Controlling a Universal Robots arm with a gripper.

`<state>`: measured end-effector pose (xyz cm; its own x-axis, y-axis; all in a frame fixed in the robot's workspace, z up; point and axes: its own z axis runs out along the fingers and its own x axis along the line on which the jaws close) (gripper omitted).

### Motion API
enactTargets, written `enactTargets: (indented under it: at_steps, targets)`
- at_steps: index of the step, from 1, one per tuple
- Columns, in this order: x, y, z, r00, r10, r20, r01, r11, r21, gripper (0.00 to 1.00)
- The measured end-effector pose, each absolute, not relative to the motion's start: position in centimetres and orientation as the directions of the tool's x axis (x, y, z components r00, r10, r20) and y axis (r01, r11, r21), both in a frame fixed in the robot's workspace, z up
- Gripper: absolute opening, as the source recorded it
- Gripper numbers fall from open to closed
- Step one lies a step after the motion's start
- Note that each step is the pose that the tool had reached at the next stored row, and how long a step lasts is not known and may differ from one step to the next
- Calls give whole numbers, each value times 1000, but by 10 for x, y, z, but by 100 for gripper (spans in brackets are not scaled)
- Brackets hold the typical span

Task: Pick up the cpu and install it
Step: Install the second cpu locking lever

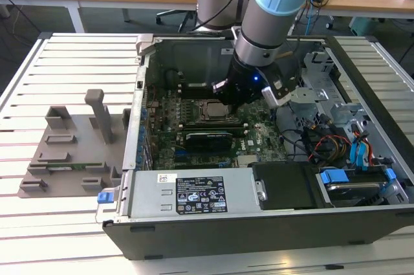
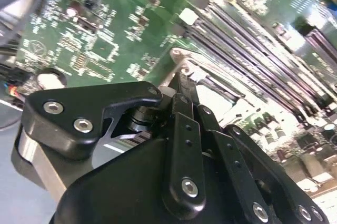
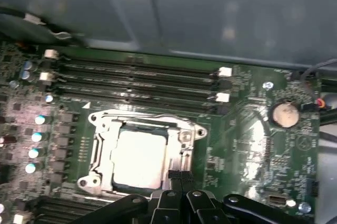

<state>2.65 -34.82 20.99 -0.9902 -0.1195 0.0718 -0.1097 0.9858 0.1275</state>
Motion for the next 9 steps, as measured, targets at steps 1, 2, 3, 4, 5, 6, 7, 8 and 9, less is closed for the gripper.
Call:
enactTargets:
  at_steps: [1,2,3,4,5,6,7,8,9]
  targets:
    - [28,-347,210,-990,-119,73,-110,986,125,11]
    - [31,-346,210,-990,-119,76,-109,986,122,11]
    - [33,-345,210,-990,-119,77,-109,987,120,11]
    - [37,-343,210,-990,-119,80,-109,987,116,11]
    - [40,-341,210,-989,-118,83,-109,988,112,11]
    - [44,-339,210,-989,-118,86,-109,988,107,11]
    - [45,-338,210,-989,-118,88,-108,989,105,11]
    - [47,-336,210,-989,-117,90,-108,989,103,11]
    - [49,-335,210,-989,-117,91,-108,989,100,11]
